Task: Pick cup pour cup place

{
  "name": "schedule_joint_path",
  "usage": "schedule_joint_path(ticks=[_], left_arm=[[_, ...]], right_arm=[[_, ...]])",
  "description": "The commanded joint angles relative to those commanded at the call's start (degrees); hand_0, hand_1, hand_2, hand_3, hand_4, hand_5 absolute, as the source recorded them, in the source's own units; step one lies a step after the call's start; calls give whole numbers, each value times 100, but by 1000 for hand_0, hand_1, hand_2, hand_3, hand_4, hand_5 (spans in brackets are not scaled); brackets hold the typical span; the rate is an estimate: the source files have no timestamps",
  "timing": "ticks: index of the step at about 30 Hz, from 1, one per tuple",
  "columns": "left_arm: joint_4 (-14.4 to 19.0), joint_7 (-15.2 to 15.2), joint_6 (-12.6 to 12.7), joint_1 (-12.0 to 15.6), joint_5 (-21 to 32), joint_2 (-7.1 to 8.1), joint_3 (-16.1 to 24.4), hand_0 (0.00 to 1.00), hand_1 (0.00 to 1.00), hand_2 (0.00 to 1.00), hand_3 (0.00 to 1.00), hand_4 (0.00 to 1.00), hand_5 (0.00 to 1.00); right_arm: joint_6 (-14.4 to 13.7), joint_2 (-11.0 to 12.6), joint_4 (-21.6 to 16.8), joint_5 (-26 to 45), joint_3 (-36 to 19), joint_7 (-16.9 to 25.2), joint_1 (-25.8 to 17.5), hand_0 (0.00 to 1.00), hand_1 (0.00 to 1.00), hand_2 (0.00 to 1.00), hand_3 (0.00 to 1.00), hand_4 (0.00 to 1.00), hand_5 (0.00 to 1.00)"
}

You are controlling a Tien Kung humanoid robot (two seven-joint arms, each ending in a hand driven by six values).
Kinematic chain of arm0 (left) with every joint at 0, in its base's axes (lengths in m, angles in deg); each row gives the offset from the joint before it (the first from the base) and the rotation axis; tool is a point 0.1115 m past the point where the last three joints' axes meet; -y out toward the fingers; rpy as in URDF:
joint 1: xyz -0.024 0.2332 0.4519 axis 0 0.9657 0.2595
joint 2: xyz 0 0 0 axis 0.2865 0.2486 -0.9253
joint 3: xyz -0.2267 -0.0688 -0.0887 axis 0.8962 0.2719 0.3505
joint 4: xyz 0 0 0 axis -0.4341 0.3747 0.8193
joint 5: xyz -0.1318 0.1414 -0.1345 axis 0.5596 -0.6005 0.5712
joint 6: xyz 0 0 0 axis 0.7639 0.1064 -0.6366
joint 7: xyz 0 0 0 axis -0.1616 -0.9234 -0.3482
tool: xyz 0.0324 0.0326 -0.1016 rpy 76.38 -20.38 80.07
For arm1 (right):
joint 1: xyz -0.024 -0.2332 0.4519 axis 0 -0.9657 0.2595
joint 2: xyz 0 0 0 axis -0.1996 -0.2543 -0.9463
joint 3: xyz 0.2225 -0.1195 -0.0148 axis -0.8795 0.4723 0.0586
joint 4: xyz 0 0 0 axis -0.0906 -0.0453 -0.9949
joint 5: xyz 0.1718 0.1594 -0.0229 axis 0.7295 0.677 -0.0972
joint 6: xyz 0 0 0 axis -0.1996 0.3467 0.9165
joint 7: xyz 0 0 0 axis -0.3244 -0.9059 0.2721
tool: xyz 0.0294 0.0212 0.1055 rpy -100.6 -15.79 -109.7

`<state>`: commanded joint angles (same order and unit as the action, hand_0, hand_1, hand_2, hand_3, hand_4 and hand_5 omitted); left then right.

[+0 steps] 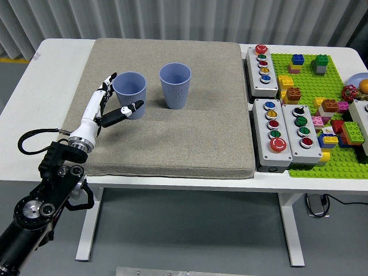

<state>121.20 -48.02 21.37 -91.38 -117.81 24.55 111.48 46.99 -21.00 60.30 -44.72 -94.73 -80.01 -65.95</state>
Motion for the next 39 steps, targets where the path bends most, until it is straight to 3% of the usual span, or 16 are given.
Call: schedule_joint_path(ticks=[6,22,39], left_arm=[[-173,11,3,-166,33,-13,-107,971,944,998,998,998,433],[-429,13,78,-304,8,-36,24,971,947,998,998,998,443],[-827,60,137,-577,92,3,-308,966,951,998,998,994,446]], right_arm=[[1,-4,-3,4,11,-3,-22,676,623,589,574,2,253],[-18,-1,-1,76,65,6,-10,676,623,589,574,2,250],[-47,-5,-1,163,119,12,25,676,623,588,574,2,249]])
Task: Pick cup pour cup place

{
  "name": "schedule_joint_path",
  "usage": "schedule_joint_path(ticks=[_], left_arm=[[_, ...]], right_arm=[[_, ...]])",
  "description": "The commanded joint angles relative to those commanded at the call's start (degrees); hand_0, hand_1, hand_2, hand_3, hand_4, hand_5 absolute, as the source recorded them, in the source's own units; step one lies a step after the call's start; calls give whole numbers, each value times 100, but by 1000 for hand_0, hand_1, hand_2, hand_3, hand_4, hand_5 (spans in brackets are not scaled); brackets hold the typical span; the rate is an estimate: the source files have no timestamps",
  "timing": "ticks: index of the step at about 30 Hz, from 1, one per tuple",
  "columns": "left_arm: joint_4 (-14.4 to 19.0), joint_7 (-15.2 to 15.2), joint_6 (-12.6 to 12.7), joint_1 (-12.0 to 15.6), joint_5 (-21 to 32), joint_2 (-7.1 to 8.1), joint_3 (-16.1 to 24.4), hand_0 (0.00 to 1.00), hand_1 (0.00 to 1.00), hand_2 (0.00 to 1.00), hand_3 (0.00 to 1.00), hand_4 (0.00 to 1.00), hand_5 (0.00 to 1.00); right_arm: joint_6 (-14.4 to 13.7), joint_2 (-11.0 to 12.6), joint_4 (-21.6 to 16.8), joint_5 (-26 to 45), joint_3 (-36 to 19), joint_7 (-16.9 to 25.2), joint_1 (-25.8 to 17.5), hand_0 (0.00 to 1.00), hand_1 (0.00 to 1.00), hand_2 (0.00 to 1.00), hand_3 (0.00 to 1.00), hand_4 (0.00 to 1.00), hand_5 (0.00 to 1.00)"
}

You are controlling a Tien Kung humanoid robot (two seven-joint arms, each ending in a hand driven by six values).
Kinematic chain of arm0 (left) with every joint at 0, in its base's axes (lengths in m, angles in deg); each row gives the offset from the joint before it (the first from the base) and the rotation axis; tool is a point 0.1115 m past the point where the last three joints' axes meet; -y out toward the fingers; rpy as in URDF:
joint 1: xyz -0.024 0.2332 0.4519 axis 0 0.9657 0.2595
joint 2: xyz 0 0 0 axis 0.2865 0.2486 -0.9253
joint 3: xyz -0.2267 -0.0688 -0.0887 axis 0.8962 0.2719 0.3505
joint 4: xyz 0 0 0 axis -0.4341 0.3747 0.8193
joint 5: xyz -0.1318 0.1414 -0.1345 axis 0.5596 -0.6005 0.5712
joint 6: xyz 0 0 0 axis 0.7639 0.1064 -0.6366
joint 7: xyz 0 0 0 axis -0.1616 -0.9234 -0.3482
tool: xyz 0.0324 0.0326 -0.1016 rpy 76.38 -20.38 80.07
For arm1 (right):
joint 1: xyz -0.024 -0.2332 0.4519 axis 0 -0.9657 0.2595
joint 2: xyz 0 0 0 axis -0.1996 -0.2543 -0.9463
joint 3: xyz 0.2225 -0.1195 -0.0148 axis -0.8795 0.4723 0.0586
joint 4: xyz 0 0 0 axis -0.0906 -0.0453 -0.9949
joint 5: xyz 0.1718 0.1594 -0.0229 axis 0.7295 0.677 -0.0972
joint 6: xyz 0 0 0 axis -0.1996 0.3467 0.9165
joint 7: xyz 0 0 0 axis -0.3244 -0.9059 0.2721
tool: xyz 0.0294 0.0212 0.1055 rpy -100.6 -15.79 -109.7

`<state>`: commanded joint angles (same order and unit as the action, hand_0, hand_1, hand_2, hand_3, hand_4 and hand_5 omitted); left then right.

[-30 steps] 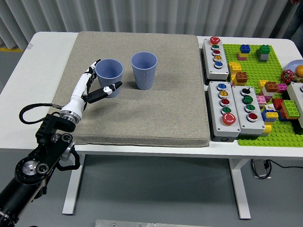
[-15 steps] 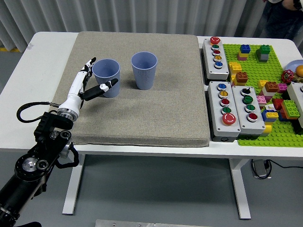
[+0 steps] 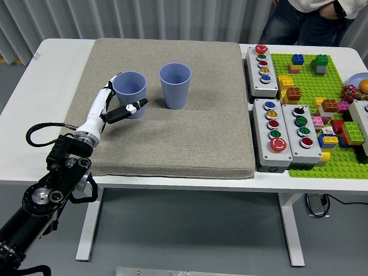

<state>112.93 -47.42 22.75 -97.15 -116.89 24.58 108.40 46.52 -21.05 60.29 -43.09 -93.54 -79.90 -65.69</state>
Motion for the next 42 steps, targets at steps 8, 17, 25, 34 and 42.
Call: schedule_joint_path(ticks=[8,17,25,34,42], left_arm=[[-152,16,19,-96,50,-5,7,966,950,998,998,991,450],[-289,40,69,-148,32,-40,-23,964,951,998,998,992,451],[-452,63,121,-238,-1,-94,-67,962,950,998,998,988,444],[-509,72,173,-280,-18,-115,-86,924,910,998,998,931,329],[-561,63,277,-302,-34,-129,-94,869,864,998,998,918,309]], right_arm=[[-4,-6,-2,-5,-1,-8,-2,676,624,588,574,2,248],[0,-9,-4,-24,-10,-16,1,676,624,588,574,2,249],[2,-9,-5,-18,-5,-18,14,676,623,588,574,2,249],[8,-10,-5,-36,-11,-24,-2,676,623,587,574,2,252],[20,-9,-5,-77,-29,-26,-18,676,623,588,575,2,250]])
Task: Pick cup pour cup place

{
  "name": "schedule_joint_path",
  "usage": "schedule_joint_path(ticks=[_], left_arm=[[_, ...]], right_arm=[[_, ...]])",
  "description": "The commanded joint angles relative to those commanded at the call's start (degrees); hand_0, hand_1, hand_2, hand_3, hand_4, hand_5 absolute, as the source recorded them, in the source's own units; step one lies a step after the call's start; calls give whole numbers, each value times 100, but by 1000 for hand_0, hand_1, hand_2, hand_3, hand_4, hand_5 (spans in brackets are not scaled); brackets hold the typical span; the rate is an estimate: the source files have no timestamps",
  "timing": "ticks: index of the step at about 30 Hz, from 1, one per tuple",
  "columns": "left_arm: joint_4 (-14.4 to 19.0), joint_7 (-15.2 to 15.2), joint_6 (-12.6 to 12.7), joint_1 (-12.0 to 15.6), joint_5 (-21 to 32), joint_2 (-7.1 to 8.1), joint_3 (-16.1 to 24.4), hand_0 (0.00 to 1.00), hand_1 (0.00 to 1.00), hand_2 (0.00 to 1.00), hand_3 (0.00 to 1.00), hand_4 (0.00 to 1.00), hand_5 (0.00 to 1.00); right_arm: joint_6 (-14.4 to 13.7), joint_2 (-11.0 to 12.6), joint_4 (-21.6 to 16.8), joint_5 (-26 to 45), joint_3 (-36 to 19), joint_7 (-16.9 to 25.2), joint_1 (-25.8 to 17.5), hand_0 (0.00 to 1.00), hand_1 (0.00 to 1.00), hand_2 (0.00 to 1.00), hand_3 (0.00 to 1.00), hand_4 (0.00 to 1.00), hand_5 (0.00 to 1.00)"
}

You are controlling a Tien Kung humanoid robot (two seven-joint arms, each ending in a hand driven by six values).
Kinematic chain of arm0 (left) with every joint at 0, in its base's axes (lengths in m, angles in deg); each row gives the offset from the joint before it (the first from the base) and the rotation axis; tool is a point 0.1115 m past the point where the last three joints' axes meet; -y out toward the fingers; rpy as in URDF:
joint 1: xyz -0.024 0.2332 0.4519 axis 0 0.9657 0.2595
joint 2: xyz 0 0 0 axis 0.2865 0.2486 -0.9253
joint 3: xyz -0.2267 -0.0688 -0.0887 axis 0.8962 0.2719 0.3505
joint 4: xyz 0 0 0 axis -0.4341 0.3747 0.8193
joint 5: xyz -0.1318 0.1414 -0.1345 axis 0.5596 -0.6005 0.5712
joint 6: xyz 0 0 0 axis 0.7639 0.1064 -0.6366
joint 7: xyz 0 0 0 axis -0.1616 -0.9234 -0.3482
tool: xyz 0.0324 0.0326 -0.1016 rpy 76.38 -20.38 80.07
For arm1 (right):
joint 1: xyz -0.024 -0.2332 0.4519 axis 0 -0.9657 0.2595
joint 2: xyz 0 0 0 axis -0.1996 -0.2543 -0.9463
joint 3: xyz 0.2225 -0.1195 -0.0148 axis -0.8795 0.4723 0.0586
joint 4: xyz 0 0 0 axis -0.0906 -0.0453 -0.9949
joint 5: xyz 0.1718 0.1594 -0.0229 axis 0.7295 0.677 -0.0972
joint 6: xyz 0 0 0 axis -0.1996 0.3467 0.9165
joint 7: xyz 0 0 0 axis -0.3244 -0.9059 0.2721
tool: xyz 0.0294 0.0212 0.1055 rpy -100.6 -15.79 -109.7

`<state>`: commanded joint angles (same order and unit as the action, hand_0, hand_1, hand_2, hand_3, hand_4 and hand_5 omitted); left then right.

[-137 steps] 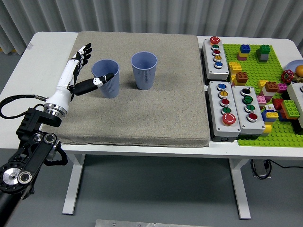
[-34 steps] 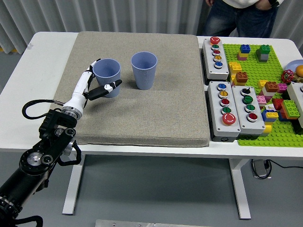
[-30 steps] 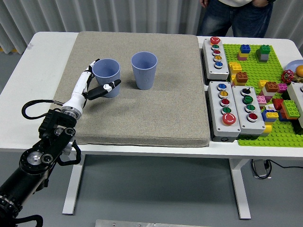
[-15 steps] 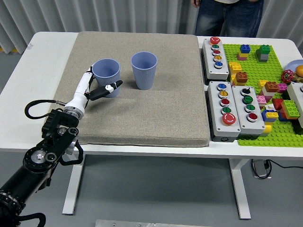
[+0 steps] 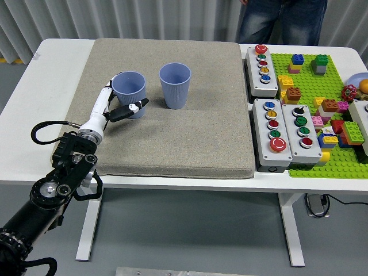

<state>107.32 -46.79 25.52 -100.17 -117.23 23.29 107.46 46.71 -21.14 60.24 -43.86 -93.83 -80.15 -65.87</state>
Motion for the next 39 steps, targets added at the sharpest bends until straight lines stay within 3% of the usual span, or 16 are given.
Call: schedule_joint_path(ticks=[1,2,7,8,19,20,31,32,37,39], left_arm=[[-13,4,24,-6,5,-3,-7,869,864,998,998,918,309],[-22,8,41,-10,5,-8,-8,806,802,998,998,844,199],[-30,47,171,-9,20,-35,-22,806,802,998,998,844,199],[-30,49,182,-8,20,-36,-23,718,748,957,974,826,178],[25,95,299,-6,-31,-75,9,678,719,943,961,824,183],[26,95,301,-5,-32,-75,8,570,646,907,933,814,175],[107,151,451,26,-42,-122,3,548,623,870,912,807,168],[110,158,478,30,-33,-124,3,543,614,802,824,792,171],[93,192,562,54,44,-134,17,543,614,802,824,792,171],[87,189,572,61,47,-134,26,552,617,803,771,790,174]], right_arm=[[-4,-1,-2,6,1,-2,1,676,623,588,575,2,250],[-5,-1,-2,11,5,-3,1,676,623,588,575,2,249],[-6,-3,-2,10,13,-6,-3,676,623,588,575,2,249],[-6,-3,-2,10,13,-6,-3,676,623,587,575,2,251],[3,0,1,-2,10,-5,0,676,623,587,575,2,250],[3,0,1,-3,9,-5,0,676,623,587,574,2,250],[4,5,3,0,22,-3,31,676,623,587,575,2,250],[3,5,3,-2,22,-3,33,677,623,587,574,2,247],[4,6,3,-12,22,-5,32,677,623,587,574,2,247],[5,6,3,-13,20,-6,32,676,623,587,574,2,248]])
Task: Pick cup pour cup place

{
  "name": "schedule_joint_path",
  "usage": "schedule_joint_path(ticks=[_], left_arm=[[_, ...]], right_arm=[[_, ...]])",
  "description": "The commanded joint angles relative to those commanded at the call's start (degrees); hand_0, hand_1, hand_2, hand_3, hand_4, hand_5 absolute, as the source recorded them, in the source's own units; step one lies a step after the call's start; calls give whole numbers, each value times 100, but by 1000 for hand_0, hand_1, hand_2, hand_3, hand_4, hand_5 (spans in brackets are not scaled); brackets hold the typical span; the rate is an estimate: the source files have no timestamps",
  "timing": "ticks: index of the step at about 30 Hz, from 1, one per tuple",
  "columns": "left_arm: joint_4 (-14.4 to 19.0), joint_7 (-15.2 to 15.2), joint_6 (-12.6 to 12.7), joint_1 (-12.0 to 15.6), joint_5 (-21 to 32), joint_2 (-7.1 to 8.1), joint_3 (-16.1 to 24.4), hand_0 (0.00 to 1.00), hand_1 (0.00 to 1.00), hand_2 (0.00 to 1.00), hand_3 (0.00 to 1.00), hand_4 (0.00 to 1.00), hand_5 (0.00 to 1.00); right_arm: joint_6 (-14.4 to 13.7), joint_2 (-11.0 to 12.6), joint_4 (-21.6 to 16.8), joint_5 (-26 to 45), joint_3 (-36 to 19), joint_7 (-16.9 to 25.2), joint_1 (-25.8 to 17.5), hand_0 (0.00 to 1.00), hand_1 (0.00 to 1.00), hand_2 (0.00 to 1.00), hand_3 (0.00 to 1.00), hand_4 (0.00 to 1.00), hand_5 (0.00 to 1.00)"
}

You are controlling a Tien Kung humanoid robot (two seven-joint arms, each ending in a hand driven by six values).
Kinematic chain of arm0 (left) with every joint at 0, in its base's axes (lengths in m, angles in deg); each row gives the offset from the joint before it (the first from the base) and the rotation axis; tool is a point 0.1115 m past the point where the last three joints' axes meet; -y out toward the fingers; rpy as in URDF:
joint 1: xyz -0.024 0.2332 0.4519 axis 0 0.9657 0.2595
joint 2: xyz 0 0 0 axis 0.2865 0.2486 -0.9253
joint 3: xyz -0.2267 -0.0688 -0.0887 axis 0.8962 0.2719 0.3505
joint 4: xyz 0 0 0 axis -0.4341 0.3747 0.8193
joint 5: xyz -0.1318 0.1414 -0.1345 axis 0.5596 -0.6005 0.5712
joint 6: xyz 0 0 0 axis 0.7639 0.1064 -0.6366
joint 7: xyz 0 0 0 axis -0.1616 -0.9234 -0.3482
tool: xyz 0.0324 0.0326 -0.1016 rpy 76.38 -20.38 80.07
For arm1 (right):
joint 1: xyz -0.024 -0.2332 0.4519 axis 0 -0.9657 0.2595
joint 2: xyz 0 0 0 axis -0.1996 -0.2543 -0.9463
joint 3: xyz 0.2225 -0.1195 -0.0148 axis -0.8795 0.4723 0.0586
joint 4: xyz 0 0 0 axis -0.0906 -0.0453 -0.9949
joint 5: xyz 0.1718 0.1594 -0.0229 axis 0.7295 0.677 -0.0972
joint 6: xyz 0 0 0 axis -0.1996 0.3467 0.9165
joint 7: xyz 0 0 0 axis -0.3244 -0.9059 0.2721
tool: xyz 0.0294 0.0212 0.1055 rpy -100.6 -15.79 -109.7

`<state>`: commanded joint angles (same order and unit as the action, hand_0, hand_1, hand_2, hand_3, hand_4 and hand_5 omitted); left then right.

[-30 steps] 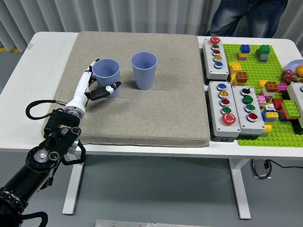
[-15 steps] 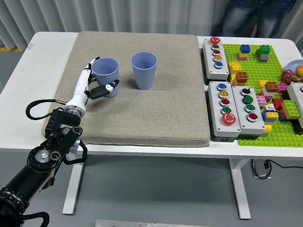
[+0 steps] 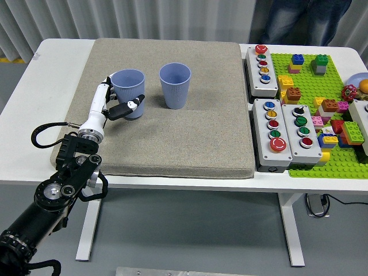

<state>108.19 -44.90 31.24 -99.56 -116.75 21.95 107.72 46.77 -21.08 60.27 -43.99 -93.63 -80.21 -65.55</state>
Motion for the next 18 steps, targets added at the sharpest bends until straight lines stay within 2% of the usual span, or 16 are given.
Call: schedule_joint_path(ticks=[4,5,10,11,18], left_arm=[[-2,4,16,8,5,-4,4,552,617,803,771,790,174],[-1,4,21,10,3,-5,3,554,617,795,688,782,177],[18,2,45,6,-23,-8,5,554,617,795,688,782,177],[25,4,45,6,-25,-7,5,554,615,783,625,772,180],[134,-2,53,46,-131,-16,35,553,613,766,616,771,180]], right_arm=[[3,0,0,-11,-9,-2,-1,676,623,587,574,2,248],[5,0,0,-15,-12,-2,-2,677,623,587,574,2,247],[10,2,0,-25,-19,0,6,677,623,587,574,2,247],[11,3,1,-25,-17,0,8,676,623,585,574,2,244],[4,3,1,-20,-6,1,10,677,623,586,574,2,243]])
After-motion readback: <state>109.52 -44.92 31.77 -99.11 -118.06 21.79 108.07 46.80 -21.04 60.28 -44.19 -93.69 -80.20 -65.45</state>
